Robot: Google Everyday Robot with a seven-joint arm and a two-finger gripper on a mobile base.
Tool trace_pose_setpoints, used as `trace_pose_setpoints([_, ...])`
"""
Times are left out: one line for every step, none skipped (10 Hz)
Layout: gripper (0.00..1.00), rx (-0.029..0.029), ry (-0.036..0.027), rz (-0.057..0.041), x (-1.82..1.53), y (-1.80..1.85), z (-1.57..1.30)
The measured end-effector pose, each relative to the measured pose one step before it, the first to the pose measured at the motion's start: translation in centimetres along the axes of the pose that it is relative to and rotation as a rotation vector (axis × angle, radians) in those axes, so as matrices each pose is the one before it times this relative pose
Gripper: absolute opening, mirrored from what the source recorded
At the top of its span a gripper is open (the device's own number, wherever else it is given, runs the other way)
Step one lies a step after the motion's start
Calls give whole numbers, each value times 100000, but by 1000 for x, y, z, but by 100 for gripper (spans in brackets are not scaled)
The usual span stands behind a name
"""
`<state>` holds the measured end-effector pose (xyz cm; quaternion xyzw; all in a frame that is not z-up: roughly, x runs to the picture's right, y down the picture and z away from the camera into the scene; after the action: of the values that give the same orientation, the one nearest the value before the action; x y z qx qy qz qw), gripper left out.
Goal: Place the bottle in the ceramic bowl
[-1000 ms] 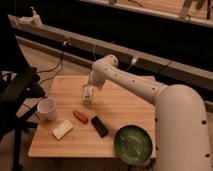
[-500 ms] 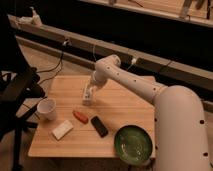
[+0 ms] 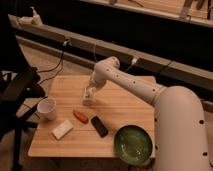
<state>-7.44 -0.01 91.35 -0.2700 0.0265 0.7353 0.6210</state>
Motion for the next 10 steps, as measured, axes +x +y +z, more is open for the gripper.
trace_pose_setpoints([47,196,-280,10,149,498,506])
trace_pose_setpoints([53,114,74,201,235,94,326])
trace_pose_setpoints([63,-73,39,270,-213,-195,-109])
trace_pose_setpoints([72,-366,827,-389,-164,-65,-130])
trace_pose_setpoints([79,-307,1033,-452,-61,-113,253])
trace_pose_setpoints([80,-202,954,-119,15,-191,400])
trace_pose_setpoints([80,-595,1256,99,-41,-115,472])
trace_pose_setpoints([80,-336,1353,217,-8,-226,533])
trace_pose_setpoints([80,-529,2192,280,24,-196,893])
trace_pose_setpoints([80,-476,2018,-96,81,175,792])
